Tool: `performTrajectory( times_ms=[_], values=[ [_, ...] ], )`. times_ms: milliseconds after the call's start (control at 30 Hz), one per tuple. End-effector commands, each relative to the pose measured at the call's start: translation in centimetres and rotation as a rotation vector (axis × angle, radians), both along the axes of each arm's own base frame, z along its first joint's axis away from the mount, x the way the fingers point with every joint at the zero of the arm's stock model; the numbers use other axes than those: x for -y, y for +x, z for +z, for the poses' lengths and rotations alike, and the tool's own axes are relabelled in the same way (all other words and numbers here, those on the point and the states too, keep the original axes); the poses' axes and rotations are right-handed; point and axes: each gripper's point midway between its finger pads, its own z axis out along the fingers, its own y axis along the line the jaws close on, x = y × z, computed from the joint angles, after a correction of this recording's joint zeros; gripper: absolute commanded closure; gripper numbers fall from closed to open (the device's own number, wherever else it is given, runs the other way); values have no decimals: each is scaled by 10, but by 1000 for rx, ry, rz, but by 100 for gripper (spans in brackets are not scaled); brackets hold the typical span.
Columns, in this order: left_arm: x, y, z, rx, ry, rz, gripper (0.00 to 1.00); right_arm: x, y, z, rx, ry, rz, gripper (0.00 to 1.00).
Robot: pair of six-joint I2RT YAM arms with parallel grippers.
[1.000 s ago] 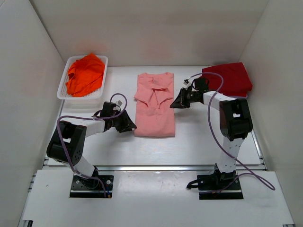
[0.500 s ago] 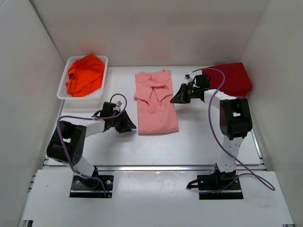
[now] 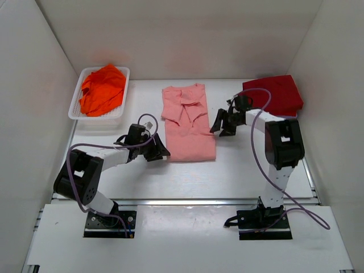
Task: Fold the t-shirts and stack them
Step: Fold the folded rectangular tshirt in 1/3 of the way
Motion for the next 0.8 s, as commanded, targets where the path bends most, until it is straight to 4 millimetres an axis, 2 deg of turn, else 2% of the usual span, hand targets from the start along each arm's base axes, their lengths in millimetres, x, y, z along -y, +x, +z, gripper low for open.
performTrajectory(
  times_ms=[0,100,200,400,500,767],
  values=[
    [13,6,26,103,-42,26,40,13,-39,9,-1,-33,-27,43],
    [17,0,23,87,-41,32,40,12,-79,5,-36,17,-45,42],
    [19,-4,17,70,-33,33,41,14,-96,7,-11,47,-77,43],
    [17,-7,13,59,-29,42,41,32,-105,15,44,96,-163,39],
    [23,-11,9,41,-34,31,41,21,-111,20,29,170,-127,39],
    [31,-9,1,36,-21,58,43,-17,-132,5,-68,238,-23,40]
  ],
)
